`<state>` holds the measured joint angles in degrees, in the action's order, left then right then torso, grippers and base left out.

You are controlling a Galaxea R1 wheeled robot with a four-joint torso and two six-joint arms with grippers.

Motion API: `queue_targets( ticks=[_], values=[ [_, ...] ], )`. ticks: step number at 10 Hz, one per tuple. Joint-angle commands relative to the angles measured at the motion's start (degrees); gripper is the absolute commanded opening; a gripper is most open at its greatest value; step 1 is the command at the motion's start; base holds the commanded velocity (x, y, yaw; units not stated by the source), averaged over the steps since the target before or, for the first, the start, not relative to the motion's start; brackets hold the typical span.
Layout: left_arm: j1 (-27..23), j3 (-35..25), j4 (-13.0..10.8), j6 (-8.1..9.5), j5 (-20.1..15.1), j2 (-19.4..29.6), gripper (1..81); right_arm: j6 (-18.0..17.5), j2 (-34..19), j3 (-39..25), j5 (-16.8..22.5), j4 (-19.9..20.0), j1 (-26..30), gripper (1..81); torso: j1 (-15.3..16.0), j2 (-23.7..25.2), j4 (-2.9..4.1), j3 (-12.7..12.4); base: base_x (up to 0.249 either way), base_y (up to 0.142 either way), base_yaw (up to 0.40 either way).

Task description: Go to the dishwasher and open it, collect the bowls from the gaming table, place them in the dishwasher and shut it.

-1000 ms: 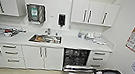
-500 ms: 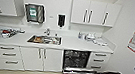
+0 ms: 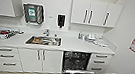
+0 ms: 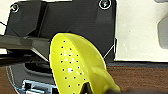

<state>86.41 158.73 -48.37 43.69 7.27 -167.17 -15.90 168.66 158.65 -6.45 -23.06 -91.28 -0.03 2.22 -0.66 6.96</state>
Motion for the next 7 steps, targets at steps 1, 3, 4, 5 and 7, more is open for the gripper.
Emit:
queue_targets(
  ticks=[1, 3, 4, 5, 7],
  values=[
    [-2.33, 0.43, 0.12, -0.01, -2.34, 0.69, 1.0, 0.16, -0.75, 0.34, 2.67, -0.23, 1.76, 1.0, 0.03, 0.00, 0.00, 0.00, 0.101, 0.000, 0.000],
    [-2.34, 0.44, 0.12, -0.01, -2.34, 0.78, 1.0, 0.16, -0.75, 0.34, 2.67, -0.23, 1.76, 1.0, 0.03, 0.00, 0.00, 0.00, 0.101, 0.000, 0.000],
    [-2.33, 0.44, 0.12, -0.01, -2.34, 0.78, 1.0, 0.16, -0.84, 0.34, 2.67, -0.23, 1.85, 1.0, 0.03, 0.00, 0.00, 0.00, 0.101, 0.000, 0.000],
    [-2.34, 0.44, 0.12, -0.01, -2.34, 0.78, 1.0, 0.08, -0.75, 0.34, 2.67, -0.23, 1.76, 1.0, 0.03, 0.00, 0.00, 0.00, 0.101, 0.060, 0.000],
    [-2.34, 0.44, 0.21, -0.01, -2.26, 0.69, 1.0, 0.16, -0.84, 0.42, 2.67, -0.23, 1.76, 1.0, 0.03, 0.02, 0.00, 0.00, 0.101, 0.064, 0.000]
  ],
)
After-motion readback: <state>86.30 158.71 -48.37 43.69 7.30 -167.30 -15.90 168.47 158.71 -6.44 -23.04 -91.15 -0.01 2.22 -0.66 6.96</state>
